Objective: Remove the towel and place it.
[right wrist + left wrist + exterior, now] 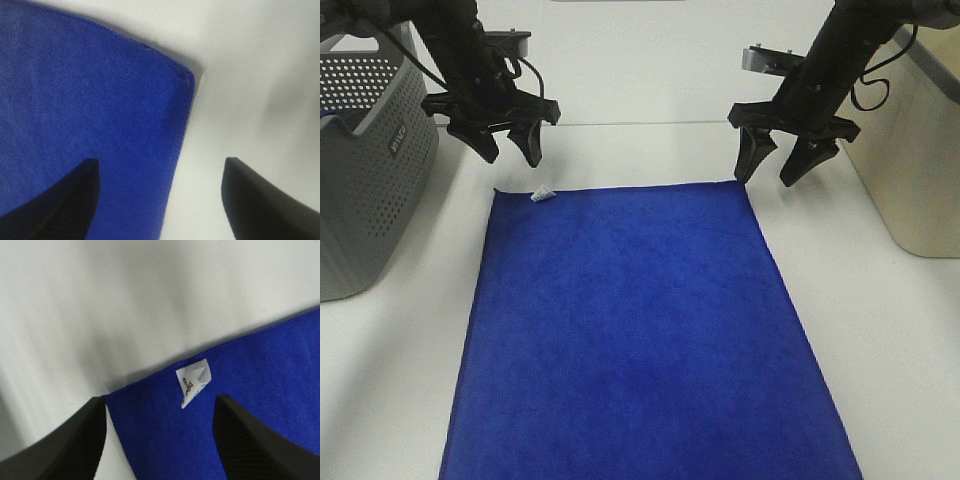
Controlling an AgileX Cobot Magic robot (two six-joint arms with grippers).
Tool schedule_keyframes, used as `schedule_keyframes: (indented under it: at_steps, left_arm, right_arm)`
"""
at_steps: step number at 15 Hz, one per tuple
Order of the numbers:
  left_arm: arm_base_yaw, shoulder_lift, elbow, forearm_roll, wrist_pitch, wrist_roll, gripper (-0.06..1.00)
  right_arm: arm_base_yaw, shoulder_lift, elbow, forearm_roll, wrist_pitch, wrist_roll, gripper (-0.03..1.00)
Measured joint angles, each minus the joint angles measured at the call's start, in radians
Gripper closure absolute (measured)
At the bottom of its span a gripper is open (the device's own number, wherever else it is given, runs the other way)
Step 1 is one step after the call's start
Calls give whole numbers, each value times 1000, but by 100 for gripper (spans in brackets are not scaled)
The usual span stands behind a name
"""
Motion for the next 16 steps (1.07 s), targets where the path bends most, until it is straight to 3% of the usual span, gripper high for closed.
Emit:
schedule_keyframes:
  at_steps: [4, 10, 16]
  left_arm:
    - [0, 1, 75, 4, 1, 0, 35]
    - [25, 1, 82, 60, 2, -20, 32]
    - [34, 50, 82, 16, 2, -30, 25]
  right_arm:
    - [0, 1, 0, -6, 1, 0, 29]
    - [0, 55, 0, -6, -1, 0, 29]
    - [0, 56, 0, -6, -48, 0, 29]
